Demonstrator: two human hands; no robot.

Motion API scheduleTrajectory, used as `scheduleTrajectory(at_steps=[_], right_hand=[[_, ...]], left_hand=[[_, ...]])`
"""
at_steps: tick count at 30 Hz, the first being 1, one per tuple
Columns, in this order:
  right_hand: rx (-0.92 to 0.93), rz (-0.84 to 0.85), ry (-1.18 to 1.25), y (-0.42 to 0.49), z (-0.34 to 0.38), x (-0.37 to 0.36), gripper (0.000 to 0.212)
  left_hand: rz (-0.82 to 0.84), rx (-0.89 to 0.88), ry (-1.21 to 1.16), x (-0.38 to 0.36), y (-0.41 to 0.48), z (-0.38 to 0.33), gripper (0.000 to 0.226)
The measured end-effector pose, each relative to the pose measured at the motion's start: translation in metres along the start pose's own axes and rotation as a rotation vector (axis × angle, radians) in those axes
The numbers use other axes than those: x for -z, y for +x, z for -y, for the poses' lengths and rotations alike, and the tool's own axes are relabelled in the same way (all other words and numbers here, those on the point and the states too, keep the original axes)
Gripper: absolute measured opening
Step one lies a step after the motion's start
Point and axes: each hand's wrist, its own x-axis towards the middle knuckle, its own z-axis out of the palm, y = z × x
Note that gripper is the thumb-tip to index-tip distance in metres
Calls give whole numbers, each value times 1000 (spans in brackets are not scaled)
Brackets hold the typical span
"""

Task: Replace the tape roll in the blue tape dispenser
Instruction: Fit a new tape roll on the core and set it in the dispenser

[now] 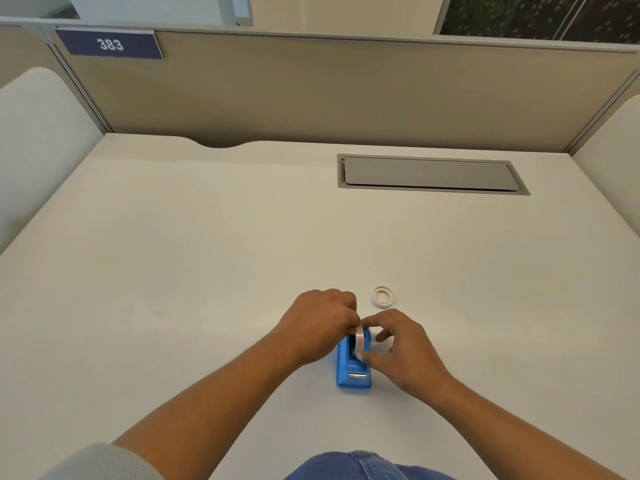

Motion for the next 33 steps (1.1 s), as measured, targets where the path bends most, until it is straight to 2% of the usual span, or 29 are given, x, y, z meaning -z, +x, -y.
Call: scheduleTrajectory(at_steps=[6, 13, 23, 29, 33], right_hand=[[1, 3, -33, 1, 2, 2, 42], [-7, 15, -21, 1, 2, 3, 44], [0, 56, -13, 0, 0, 2, 48], [0, -1, 34, -3, 1, 2, 31], [3, -56, 23, -5, 5, 3, 29]], left_hand=[[108, -165, 120, 8, 7, 0, 28], [153, -209, 172, 13, 17, -1, 31], [84, 16, -25, -8, 6, -1, 22], [39, 141, -151, -12, 2, -1, 12], [23, 197, -234, -10, 1, -4, 13]])
